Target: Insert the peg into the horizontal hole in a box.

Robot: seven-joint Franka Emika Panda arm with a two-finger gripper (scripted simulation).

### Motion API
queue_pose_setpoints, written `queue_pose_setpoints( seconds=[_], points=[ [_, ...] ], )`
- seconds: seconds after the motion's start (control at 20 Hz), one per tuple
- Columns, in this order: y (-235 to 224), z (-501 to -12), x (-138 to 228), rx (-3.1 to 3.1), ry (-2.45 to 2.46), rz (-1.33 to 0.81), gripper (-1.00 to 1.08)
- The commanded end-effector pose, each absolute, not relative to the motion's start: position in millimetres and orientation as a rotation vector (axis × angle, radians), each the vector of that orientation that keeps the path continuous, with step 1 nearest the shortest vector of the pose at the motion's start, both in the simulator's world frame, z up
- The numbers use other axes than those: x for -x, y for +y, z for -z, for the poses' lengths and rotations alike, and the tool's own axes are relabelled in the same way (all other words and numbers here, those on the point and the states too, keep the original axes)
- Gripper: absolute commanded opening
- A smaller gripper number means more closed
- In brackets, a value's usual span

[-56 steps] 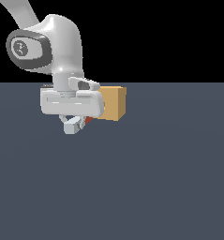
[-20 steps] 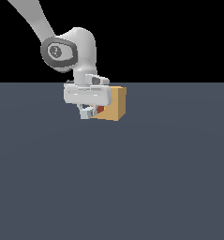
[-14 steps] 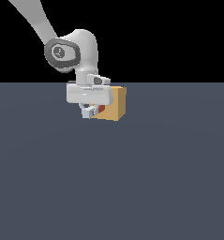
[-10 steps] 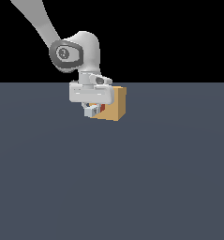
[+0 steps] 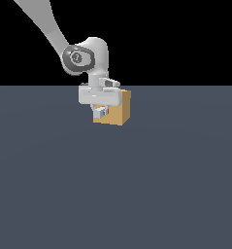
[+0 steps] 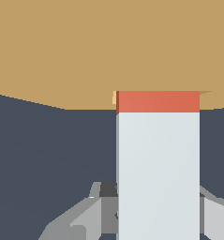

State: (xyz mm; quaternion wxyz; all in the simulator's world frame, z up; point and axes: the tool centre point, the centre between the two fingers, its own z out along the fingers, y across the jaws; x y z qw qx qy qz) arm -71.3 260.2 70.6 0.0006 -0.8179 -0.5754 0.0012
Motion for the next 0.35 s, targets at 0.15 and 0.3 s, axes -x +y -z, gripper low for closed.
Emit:
queue_pose_setpoints(
  seconds=[0.15, 0.3],
  points=[
    [269.1, -71.7, 66.2, 2.568, -1.808, 0.003, -1.00],
    [267.9, -71.7, 66.2, 2.568, -1.808, 0.003, -1.00]
  ],
)
